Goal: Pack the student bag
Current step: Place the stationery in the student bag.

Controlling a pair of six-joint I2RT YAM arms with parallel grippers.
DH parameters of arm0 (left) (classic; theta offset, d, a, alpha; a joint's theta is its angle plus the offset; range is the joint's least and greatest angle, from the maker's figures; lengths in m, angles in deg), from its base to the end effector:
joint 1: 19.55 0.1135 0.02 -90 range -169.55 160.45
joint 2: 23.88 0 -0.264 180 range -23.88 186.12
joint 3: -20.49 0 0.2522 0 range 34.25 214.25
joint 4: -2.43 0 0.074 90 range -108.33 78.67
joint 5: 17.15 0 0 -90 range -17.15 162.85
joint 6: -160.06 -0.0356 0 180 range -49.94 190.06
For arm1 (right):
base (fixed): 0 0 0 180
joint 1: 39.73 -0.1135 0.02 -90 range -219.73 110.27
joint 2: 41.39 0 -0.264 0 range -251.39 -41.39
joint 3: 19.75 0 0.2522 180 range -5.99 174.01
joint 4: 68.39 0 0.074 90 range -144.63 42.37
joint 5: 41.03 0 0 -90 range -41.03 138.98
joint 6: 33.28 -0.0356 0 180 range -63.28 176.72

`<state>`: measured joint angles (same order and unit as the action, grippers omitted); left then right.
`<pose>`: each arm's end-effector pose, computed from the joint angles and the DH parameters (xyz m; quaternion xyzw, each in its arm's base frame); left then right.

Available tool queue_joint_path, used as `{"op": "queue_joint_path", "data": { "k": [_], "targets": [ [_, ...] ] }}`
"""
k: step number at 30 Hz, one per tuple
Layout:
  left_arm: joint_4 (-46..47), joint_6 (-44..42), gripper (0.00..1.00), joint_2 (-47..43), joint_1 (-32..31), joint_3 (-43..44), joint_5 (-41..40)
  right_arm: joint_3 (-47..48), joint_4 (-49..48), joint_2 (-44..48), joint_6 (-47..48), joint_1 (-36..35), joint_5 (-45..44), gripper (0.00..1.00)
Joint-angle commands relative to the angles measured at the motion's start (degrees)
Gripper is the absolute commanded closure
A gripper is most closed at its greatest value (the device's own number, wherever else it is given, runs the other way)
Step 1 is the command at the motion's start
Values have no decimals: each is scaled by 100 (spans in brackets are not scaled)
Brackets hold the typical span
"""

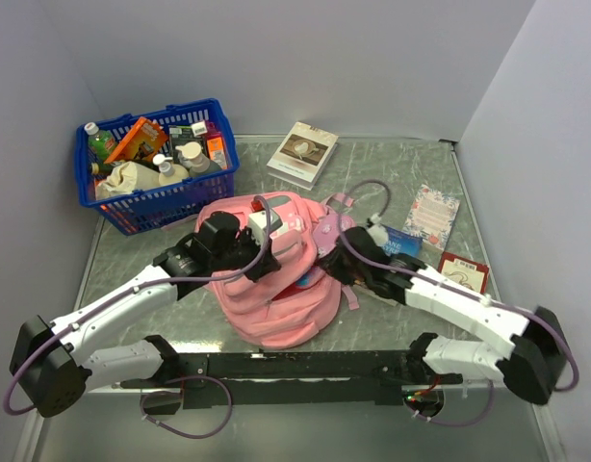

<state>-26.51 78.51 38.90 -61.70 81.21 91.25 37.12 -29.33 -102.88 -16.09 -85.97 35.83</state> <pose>0.1731 -0.1718 0.2837 0.3244 0.7995 -0.3335 0.3800 0.1607 0.1562 0.2501 0.2537 0.8786 0.2834 0.2888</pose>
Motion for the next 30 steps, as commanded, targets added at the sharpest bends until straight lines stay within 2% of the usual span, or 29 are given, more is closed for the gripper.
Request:
{"op": "queue_joint_path", "data": {
  "k": [1, 2, 5, 7, 10, 13, 15, 16, 18, 19, 22, 27, 30],
  "targets": [
    [709, 78, 99, -82, 84, 323, 42, 951, -895, -722, 284, -491, 302, 62],
    [701, 43, 99, -73, 84, 314, 42, 1023, -1078, -828, 642, -544, 452, 47],
    [718, 25, 99, -73, 84, 323, 24, 1216, -1239, -1136, 1337, -588, 1084, 29],
    [709, 8, 99, -82, 84, 331, 7, 1305, -1123, -1067, 1594, -649, 1060, 25],
    [674, 8, 99, -82, 84, 305, -11, 1024, -1273, -584, 2059, -650, 1104, 24],
    [631, -1, 99, -117, 93, 252, -11, 708, -1229, 162, 2289, -562, 832, 29],
    [595, -1, 99, -117, 84, 235, -37, 498, -1168, 723, 2359, -527, 665, 37],
    [569, -18, 99, -117, 93, 235, -38, 462, -1089, 901, 2455, -474, 577, 45],
    [534, -27, 99, -117, 84, 261, -64, 243, -949, 1383, 2544, -448, 393, 53],
    [525, -36, 99, -109, 93, 278, -64, 207, -800, 1516, 2527, -413, 314, 65],
    [481, -45, 99, -91, 93, 323, -38, 119, -46, 1842, 2396, -115, -186, 79],
    [428, -45, 99, -91, 84, 323, -2, -83, 46, 1712, 2772, 1386, -135, 86],
    [358, -54, 99, -82, 93, 358, -2, -154, -393, 1388, 3176, 1600, -310, 86]
  ]
}}
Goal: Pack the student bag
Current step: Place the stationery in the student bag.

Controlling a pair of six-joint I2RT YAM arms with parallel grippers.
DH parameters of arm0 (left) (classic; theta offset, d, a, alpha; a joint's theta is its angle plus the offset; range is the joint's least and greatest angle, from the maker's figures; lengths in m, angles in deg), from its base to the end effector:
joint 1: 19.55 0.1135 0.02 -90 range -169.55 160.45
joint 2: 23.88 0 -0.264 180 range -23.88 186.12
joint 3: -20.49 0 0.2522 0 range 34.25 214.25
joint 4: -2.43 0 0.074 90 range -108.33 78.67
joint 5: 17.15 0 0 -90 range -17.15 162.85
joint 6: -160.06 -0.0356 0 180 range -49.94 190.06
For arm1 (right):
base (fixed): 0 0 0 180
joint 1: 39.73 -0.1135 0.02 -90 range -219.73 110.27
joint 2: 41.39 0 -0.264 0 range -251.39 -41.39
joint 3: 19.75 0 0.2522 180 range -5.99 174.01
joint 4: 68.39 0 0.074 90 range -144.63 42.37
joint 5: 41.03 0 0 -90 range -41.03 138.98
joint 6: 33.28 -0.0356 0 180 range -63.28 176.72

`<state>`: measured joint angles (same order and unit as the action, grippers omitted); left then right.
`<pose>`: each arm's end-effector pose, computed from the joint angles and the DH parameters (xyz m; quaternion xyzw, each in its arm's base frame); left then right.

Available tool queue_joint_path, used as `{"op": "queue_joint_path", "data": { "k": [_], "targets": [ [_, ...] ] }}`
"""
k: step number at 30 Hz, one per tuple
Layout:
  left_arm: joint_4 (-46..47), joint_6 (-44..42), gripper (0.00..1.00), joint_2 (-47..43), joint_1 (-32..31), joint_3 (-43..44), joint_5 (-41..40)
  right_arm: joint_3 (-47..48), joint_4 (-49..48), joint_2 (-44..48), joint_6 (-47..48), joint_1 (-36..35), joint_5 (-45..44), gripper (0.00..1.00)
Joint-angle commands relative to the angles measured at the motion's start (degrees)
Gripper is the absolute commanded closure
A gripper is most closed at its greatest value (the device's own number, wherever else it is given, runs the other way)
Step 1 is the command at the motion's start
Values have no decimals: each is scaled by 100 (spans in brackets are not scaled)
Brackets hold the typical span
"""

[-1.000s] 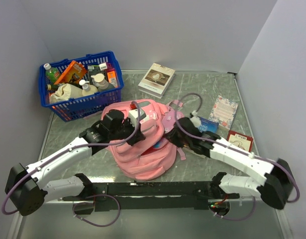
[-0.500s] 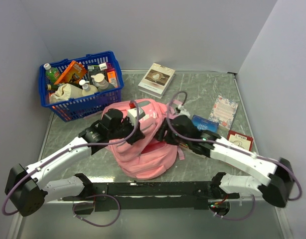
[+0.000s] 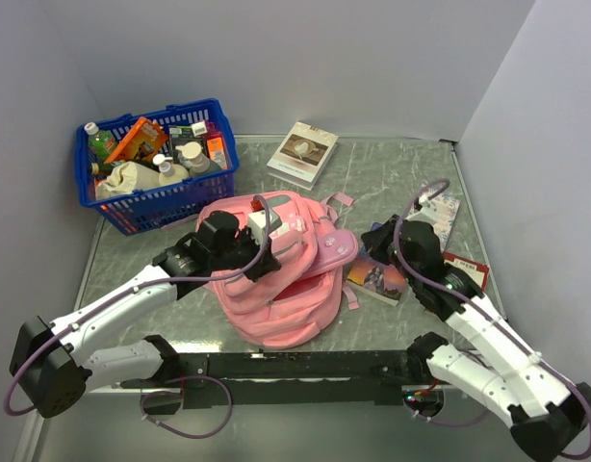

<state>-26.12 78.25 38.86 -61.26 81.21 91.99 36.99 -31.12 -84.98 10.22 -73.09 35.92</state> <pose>0.1742 -0.1709 0.2845 0.3259 0.7963 -0.3371 0.3823 0.1494 0.0887 0.3085 0.1568 0.8213 0.2736 0.4755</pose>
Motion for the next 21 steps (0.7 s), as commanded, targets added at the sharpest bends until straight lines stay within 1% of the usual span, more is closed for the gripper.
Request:
{"op": "queue_joint_path", "data": {
  "k": [1, 5, 8, 12, 16, 20, 21],
  "targets": [
    [310, -28, 99, -69, 49, 375, -68, -150, -311, -491, 693, 330, -346, 86],
    [345, -1, 99, -34, 41, 410, -33, -80, -557, -1044, 704, 348, -233, 89],
    [345, 16, 99, -34, 41, 437, -15, -114, -654, -1317, 616, 322, 22, 92],
    [345, -10, 99, -51, 41, 419, -24, -273, -1154, -1494, 555, 155, 321, 94],
    [371, -28, 99, -43, 49, 445, -7, -229, -1331, -1871, 432, -205, 453, 96],
    [441, -28, 99, 10, 58, 568, 2, -264, -1594, -2153, 221, -889, 454, 98],
    [442, -45, 99, 19, 58, 630, -6, -290, -1656, -2188, 133, -961, 480, 98]
  ]
}}
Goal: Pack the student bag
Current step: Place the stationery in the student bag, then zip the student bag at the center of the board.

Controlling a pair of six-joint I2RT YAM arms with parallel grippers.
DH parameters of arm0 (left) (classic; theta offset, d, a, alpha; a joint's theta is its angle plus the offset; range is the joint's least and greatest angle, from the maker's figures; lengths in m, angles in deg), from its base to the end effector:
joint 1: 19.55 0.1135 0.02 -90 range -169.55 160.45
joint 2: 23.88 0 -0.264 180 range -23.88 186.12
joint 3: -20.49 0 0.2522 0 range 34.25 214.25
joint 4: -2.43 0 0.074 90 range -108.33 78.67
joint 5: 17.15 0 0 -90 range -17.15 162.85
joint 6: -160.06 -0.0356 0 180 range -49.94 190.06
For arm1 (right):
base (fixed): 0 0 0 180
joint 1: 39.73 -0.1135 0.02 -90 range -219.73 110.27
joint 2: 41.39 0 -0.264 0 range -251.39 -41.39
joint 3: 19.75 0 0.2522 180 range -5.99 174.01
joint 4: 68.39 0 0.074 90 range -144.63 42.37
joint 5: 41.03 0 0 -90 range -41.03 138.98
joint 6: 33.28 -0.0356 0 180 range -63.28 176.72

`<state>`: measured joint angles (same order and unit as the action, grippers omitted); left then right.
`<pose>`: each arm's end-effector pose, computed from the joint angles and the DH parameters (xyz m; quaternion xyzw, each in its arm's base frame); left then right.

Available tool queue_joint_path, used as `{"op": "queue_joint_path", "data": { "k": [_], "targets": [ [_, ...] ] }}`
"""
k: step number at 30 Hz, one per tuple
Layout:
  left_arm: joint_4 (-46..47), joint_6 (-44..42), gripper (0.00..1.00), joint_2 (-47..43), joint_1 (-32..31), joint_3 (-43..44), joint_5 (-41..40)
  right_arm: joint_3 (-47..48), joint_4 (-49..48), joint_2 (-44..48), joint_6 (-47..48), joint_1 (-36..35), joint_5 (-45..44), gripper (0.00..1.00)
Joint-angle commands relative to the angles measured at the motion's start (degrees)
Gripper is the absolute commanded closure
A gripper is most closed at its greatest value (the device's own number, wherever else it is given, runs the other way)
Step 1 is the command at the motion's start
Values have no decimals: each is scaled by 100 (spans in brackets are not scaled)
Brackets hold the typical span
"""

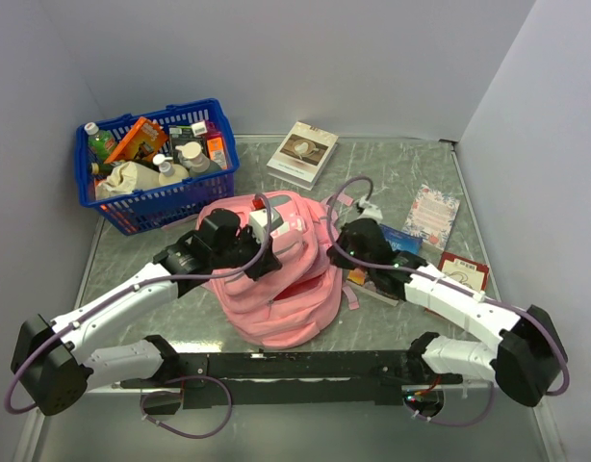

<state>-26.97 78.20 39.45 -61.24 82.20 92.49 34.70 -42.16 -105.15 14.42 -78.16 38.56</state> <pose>0.1756 -0.1724 0.2869 0.3279 0.7970 -0.3390 0.3774 0.1927 0.1447 0.2461 0.0714 0.8836 0.2337 0.3994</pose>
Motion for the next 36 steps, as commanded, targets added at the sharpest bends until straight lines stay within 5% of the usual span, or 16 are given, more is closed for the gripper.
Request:
{"op": "queue_joint_path", "data": {
  "k": [1, 8, 11, 13, 14, 17, 22, 30, 36],
  "targets": [
    [509, -41, 99, -23, 47, 558, -48, -96, -692, -241, -357, -515, 276, 98],
    [535, 12, 99, 13, 56, 646, -13, -948, -2658, -434, -929, -516, 1514, 98],
    [492, -5, 99, -5, 56, 646, -30, -1001, -2681, -444, -824, -332, 1535, 96],
    [474, -14, 99, -31, 56, 611, -48, -888, -2225, -95, -683, -279, 1201, 88],
    [474, -32, 99, -31, 73, 594, -57, -904, -2031, 91, -500, -270, 852, 74],
    [527, -32, 99, -66, 74, 479, -57, -1080, -1880, 978, -87, -261, 488, 52],
    [579, -6, 99, -31, 73, 453, -39, -1589, -1494, 2341, 293, -383, 312, 48],
    [501, 196, 99, 109, 108, 655, -197, -1565, -396, 3186, 881, -1824, -407, 50],
    [237, 381, 99, 522, 135, 936, -460, -714, 238, 2329, 1224, -3333, -1147, 43]
  ]
}}
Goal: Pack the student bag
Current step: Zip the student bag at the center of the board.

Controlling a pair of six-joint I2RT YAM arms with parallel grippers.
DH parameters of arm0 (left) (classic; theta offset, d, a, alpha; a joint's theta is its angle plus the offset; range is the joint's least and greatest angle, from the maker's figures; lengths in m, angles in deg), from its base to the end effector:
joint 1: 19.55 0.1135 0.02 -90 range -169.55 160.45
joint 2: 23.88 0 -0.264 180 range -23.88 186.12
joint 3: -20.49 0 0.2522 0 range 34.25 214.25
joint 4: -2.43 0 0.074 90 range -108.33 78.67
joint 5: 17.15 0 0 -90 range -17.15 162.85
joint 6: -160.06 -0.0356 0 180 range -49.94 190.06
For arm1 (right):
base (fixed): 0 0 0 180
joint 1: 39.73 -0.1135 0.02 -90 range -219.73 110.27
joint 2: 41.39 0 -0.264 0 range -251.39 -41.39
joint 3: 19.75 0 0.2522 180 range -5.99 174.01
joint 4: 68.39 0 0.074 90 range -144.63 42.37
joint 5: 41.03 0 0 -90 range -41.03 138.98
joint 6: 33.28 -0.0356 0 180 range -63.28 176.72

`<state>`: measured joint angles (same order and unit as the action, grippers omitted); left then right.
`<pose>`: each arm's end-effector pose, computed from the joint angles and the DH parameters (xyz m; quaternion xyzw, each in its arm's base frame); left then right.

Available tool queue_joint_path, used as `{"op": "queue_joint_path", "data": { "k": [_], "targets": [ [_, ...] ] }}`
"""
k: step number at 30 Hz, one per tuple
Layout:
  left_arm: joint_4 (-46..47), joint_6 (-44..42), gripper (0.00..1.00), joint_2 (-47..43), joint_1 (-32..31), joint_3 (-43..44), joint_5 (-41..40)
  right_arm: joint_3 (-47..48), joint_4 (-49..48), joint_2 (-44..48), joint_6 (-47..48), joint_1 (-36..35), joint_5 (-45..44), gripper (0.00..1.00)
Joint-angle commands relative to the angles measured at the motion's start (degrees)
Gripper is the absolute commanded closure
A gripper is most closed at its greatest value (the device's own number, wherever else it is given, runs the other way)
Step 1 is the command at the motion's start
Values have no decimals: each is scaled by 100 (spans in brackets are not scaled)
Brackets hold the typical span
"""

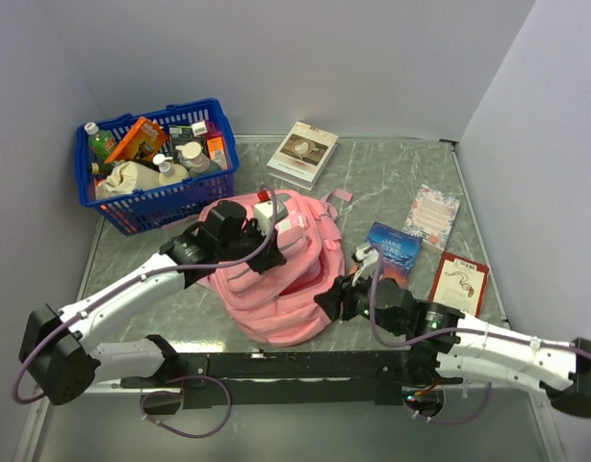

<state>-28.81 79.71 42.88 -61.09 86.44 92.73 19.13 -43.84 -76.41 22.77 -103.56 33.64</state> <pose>0.1859 -0.1809 0.2955 0.3171 0.8056 -0.3423 0.3651 0.0776 0.1365 0.2437 -0.1369 0.8072 0.3525 0.4532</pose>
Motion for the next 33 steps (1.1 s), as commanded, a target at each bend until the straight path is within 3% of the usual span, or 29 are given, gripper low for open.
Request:
{"op": "queue_joint_path", "data": {
  "k": [1, 6, 7, 12, 19, 24, 29, 33],
  "targets": [
    [403, 274, 99, 310, 120, 564, -511, 984, 433, -741, 424, -963, -725, 41],
    [227, 388, 99, 697, 111, 890, -406, 1740, 451, -1963, 459, -1736, -1393, 32],
    [201, 397, 99, 741, 102, 951, -371, 1768, 346, -2069, 495, -1764, -1454, 27],
    [148, 389, 99, 978, 23, 1180, -195, 1715, -119, -2658, 609, -1764, -1989, 21],
    [77, 327, 99, 1094, -170, 1365, -177, 1908, -138, -3361, 442, -1764, -2632, 37],
    [165, 362, 99, 1058, -223, 1321, -186, 1865, -129, -3529, 258, -1755, -2694, 56],
    [192, 424, 99, 1023, -267, 1286, -248, 1943, -279, -3660, 416, -1764, -2528, 62],
    [236, 432, 99, 1049, -276, 1321, -353, 1953, -331, -3748, 442, -1773, -2369, 76]
  ]
}}
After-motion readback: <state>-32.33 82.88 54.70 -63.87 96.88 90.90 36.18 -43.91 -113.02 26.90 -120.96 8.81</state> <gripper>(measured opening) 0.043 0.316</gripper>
